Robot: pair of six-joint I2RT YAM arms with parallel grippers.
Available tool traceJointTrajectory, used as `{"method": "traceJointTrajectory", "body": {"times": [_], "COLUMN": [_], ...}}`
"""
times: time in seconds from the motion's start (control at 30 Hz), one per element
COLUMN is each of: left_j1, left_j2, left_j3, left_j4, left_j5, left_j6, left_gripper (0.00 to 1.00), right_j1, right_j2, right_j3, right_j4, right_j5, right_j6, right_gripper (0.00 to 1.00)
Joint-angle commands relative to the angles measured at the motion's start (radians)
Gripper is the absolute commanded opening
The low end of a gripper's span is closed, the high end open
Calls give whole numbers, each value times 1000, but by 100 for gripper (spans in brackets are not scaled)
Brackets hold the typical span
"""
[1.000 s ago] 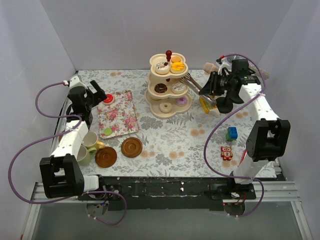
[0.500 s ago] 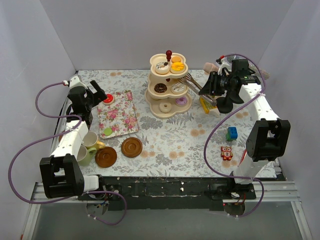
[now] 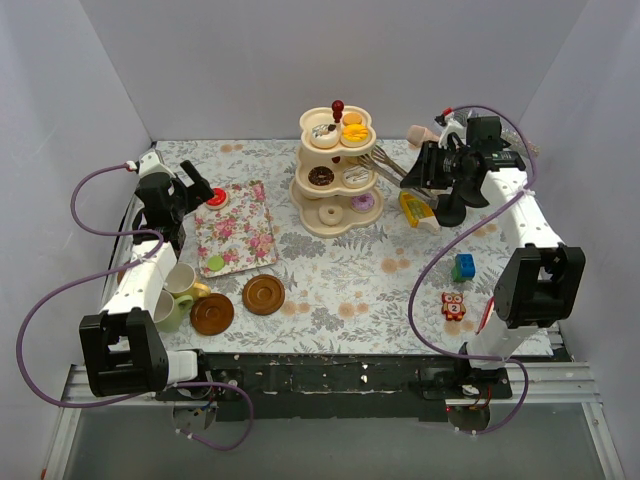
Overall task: Serve the afternoon tea
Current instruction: Place the desert on the desert table.
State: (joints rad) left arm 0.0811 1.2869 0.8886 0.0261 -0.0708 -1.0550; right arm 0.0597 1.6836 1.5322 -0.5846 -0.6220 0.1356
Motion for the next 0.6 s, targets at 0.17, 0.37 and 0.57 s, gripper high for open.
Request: {"method": "traceJointTrajectory", "body": {"times": [0.17, 0.37, 0.57], "left_j1": [0, -1, -1], "left_j2": [-49, -54, -58], "left_j3": [-8, -10, -10], "left_j4": [-2, -2, 0], "left_j5": [-1, -1, 2], "left_j6": [7, 7, 6], "left_gripper": [98, 98, 98], "right_j1": [-3, -3, -3], "right_j2": [-122, -168, -212], "right_j3": [16, -1, -15], "right_j4": [-26, -21, -40], "right_j5": [56, 76, 102], "right_j6": [-28, -27, -22], "right_gripper": [49, 49, 48]}}
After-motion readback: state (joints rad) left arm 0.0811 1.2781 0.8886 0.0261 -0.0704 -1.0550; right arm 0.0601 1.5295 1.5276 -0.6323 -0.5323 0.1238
